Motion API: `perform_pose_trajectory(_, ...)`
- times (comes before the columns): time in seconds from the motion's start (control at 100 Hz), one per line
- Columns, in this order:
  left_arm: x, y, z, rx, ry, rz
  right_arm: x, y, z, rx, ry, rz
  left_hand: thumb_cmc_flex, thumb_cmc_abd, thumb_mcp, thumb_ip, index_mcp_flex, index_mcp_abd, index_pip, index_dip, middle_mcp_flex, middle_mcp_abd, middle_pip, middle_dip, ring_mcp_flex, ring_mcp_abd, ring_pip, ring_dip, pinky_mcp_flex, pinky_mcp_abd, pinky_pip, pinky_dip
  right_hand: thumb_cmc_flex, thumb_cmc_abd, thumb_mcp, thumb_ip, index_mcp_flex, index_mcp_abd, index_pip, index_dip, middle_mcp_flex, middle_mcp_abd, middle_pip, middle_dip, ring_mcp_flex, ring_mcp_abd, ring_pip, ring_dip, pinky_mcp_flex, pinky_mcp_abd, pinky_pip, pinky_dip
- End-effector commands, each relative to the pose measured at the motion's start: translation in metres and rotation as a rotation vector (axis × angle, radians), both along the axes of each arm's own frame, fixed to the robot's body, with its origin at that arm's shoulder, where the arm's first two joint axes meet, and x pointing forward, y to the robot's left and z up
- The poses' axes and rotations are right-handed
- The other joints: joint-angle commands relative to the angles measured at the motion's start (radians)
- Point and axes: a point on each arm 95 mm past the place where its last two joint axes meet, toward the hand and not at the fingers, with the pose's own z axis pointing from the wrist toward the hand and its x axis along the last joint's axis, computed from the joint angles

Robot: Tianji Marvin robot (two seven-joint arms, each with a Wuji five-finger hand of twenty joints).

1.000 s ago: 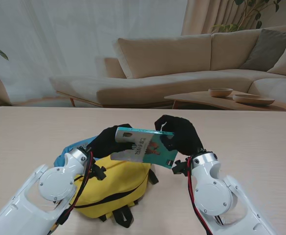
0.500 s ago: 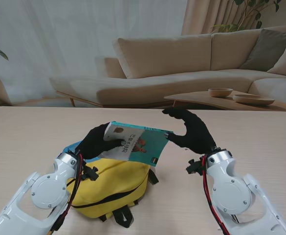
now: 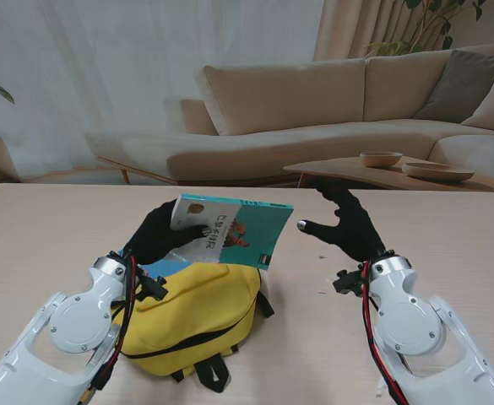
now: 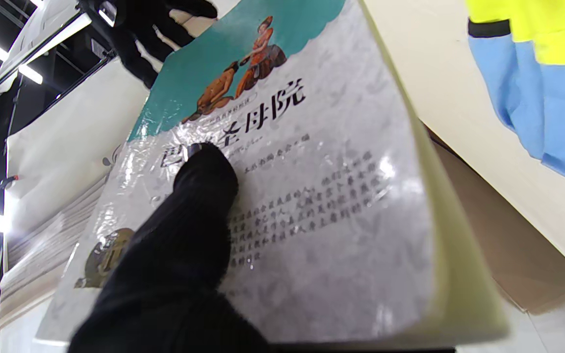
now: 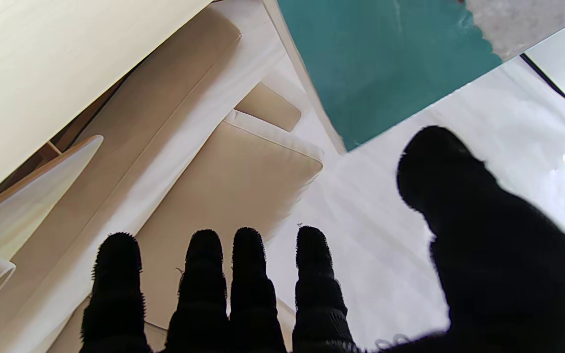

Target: Pack books into the school bag then zip close the school bag

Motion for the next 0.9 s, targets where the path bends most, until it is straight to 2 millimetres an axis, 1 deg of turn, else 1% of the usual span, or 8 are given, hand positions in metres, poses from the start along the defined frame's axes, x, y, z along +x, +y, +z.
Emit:
perform_pose_trajectory(0.0, 0.000, -0.005, 0.007, -0.026, -0.009, -0.011, -0.001, 0.004, -0.008, 0.021, 0.029, 0.009, 0.091, 0.138, 0.203, 0.088, 0.130, -0.138, 0.243, 0.182, 0.037, -0.042, 0.124, 0.050, 0.020, 0.014, 0.058, 0.018, 0.003, 0.026, 0.048, 0.035, -0.017, 0.035, -0.086, -0.021, -0.038, 0.007, -0.006, -0.017, -0.035, -0.034, 0.000, -0.013, -0.040, -0.037, -0.015, -0.010, -0.013, -0.047, -0.029, -0.018)
perform_pose_trajectory(0.03, 0.001, -0.006, 0.007, -0.033, -0.009, -0.011, -0.001, 0.004, -0.009, 0.038, 0.036, 0.011, 0.092, 0.139, 0.203, 0.088, 0.128, -0.139, 0.243, 0.182, 0.036, -0.043, 0.124, 0.050, 0.020, 0.014, 0.058, 0.018, 0.003, 0.026, 0.048, 0.035, -0.016, 0.052, -0.136, -0.010, -0.037, 0.012, -0.006, -0.018, -0.036, -0.034, 0.001, -0.015, -0.040, -0.037, -0.015, -0.010, -0.014, -0.048, -0.031, -0.017)
perform_pose_trajectory(0.12, 0.002, -0.008, 0.008, -0.057, -0.005, -0.012, 0.000, 0.006, -0.013, 0.079, 0.057, 0.020, 0.091, 0.138, 0.202, 0.087, 0.127, -0.140, 0.244, 0.182, 0.035, -0.043, 0.124, 0.050, 0.019, 0.013, 0.058, 0.018, 0.003, 0.026, 0.048, 0.036, -0.028, 0.048, -0.198, 0.017, -0.033, 0.022, -0.003, -0.019, -0.035, -0.035, 0.006, -0.013, -0.038, -0.038, -0.013, -0.009, -0.013, -0.051, -0.031, -0.016)
perform_pose_trajectory(0.51, 0.001, -0.020, 0.013, -0.182, 0.065, -0.063, -0.003, 0.021, -0.025, 0.260, 0.123, 0.063, 0.095, 0.142, 0.198, 0.086, 0.126, -0.139, 0.245, 0.180, 0.034, -0.042, 0.125, 0.047, 0.017, 0.011, 0.056, 0.018, 0.001, 0.026, 0.045, 0.039, -0.017, 0.017, -0.211, 0.021, -0.024, 0.054, 0.008, -0.021, -0.043, -0.037, 0.028, -0.004, -0.020, -0.045, 0.007, -0.006, 0.021, -0.108, -0.008, -0.006)
perform_pose_trajectory(0.71, -0.002, -0.027, 0.015, -0.243, 0.120, -0.112, -0.007, 0.035, -0.028, 0.412, 0.128, 0.107, 0.098, 0.142, 0.194, 0.086, 0.123, -0.139, 0.243, 0.179, 0.030, -0.041, 0.121, 0.045, 0.013, 0.010, 0.048, 0.016, -0.011, 0.022, 0.036, 0.038, 0.031, 0.031, -0.197, 0.018, 0.005, 0.051, 0.037, -0.016, -0.006, -0.049, 0.054, 0.005, 0.011, -0.048, 0.036, 0.001, 0.065, -0.125, 0.035, 0.016)
perform_pose_trajectory(0.84, -0.002, -0.032, 0.015, -0.287, 0.160, -0.135, -0.011, 0.042, -0.029, 0.475, 0.139, 0.148, 0.100, 0.142, 0.192, 0.085, 0.124, -0.139, 0.242, 0.178, 0.031, -0.041, 0.119, 0.044, 0.012, 0.010, 0.045, 0.015, -0.014, 0.023, 0.032, 0.037, 0.073, 0.023, -0.160, 0.005, 0.082, 0.044, 0.064, -0.020, 0.080, -0.046, 0.057, 0.006, 0.068, -0.047, 0.055, 0.006, 0.108, -0.122, 0.069, 0.036)
perform_pose_trajectory(0.86, -0.002, -0.033, 0.015, -0.293, 0.166, -0.139, -0.012, 0.043, -0.029, 0.485, 0.139, 0.154, 0.100, 0.142, 0.191, 0.085, 0.124, -0.139, 0.242, 0.178, 0.030, -0.041, 0.119, 0.044, 0.012, 0.010, 0.045, 0.015, -0.014, 0.023, 0.032, 0.037, 0.074, 0.011, -0.126, -0.002, 0.103, 0.041, 0.070, -0.026, 0.102, -0.046, 0.054, 0.008, 0.084, -0.045, 0.058, 0.007, 0.119, -0.120, 0.075, 0.043)
perform_pose_trajectory(0.89, -0.002, -0.034, 0.015, -0.301, 0.176, -0.144, -0.013, 0.044, -0.029, 0.498, 0.137, 0.164, 0.101, 0.143, 0.191, 0.085, 0.124, -0.139, 0.242, 0.178, 0.031, -0.040, 0.118, 0.044, 0.011, 0.010, 0.044, 0.015, -0.014, 0.024, 0.032, 0.037, 0.057, -0.036, -0.002, -0.022, 0.145, 0.036, 0.079, -0.035, 0.151, -0.043, 0.049, 0.012, 0.121, -0.041, 0.065, 0.011, 0.147, -0.117, 0.089, 0.057)
